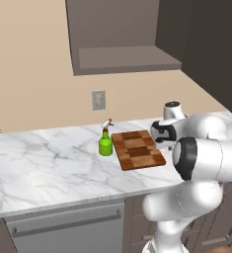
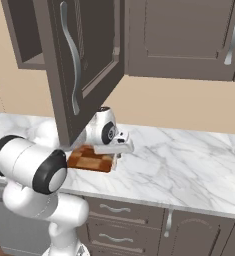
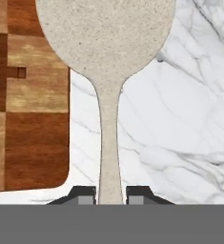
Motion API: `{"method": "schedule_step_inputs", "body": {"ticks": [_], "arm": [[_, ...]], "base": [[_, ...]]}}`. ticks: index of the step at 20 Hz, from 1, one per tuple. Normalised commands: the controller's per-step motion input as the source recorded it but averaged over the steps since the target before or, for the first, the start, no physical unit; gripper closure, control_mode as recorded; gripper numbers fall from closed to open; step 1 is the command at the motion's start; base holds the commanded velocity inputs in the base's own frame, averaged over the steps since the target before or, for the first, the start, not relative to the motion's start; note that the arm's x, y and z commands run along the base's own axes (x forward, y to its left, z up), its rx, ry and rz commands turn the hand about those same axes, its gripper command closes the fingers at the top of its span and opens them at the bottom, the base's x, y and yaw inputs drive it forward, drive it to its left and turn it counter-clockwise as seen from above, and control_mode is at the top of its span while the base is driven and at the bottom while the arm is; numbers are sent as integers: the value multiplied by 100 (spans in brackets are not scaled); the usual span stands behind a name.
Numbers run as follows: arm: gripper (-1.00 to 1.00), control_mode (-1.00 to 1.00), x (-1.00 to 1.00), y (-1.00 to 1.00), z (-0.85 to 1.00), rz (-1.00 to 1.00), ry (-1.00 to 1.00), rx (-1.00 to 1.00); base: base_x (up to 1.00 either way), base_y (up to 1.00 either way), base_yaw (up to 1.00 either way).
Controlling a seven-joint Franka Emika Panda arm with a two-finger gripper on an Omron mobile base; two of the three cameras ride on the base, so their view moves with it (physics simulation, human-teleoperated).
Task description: Grab the spray bottle from the cabinet, then place it next to the cutting board for sanitizing. Then grab the dish brush from the countertop next to the sink and place it next to the cutting board.
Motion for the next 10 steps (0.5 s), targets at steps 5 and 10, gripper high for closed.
{"method": "schedule_step_inputs", "body": {"ticks": [5, 10], "arm": [[100, -100, 33, 0, -35, 0, 0, 1], [100, -100, 32, 0, -32, 0, 0, 0]], "base": [[0, 0, 0], [0, 0, 0]]}}
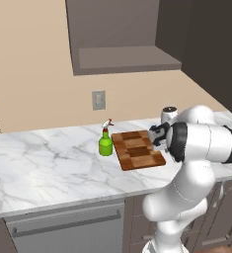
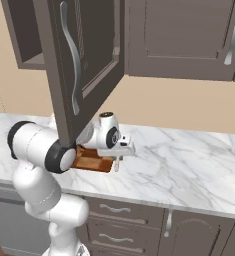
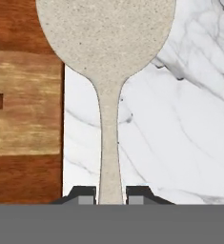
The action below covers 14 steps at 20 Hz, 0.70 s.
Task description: Grab the spray bottle from the cabinet, then place it next to the cutting board for sanitizing. Then grab the dish brush from the countertop next to the sink and place it next to the cutting board.
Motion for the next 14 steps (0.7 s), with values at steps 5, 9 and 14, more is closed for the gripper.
{"method": "schedule_step_inputs", "body": {"ticks": [5, 9, 14], "arm": [[100, -100, 20, 6, -33, 0, -1, -3], [100, -100, 23, 0, -24, 0, -3, -4], [100, -100, 18, 0, -19, 0, -3, -2]], "base": [[0, 0, 0], [0, 0, 0], [0, 0, 0]]}}
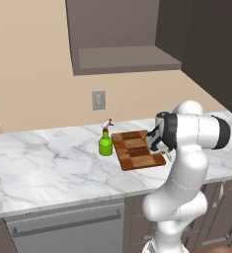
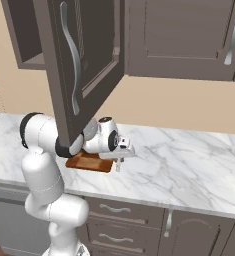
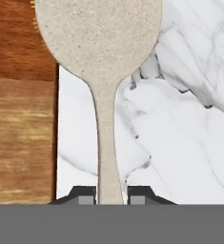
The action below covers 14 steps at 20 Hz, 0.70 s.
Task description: Grab the spray bottle from the cabinet, then place it next to the cutting board for sanitizing. Then grab the dish brush from the countertop next to the sink and place it next to the cutting board.
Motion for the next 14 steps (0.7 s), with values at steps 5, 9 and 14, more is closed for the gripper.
{"method": "schedule_step_inputs", "body": {"ticks": [5, 9, 14], "arm": [[-100, -100, 28, 0, -23, 0, -1, -1], [-100, -100, 7, 0, 2, 0, -8, -1], [-100, -100, -5, 2, 39, -1, -3, 0]], "base": [[0, 0, 0], [0, 0, 0], [0, 0, 0]]}}
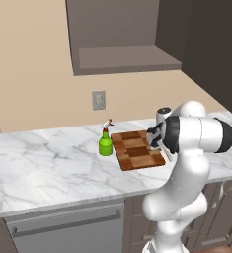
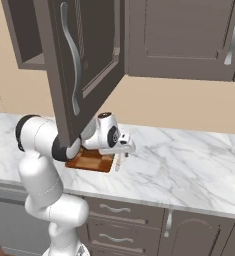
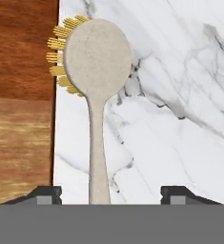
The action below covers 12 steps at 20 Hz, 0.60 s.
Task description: Grab the spray bottle from the cabinet, then place it next to the cutting board for sanitizing. Then grab the dish brush from the countertop next to the sink and place it next to the cutting board.
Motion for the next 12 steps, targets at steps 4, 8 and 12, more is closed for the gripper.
{"method": "schedule_step_inputs", "body": {"ticks": [4, 8, 12], "arm": [[-100, -100, -15, 13, 53, -1, -2, 0], [-100, -100, -6, 41, 56, 0, 0, -2], [-100, -100, -20, 41, 75, 0, 0, 0]], "base": [[0, 0, 0], [0, 0, 0], [0, 0, 0]]}}
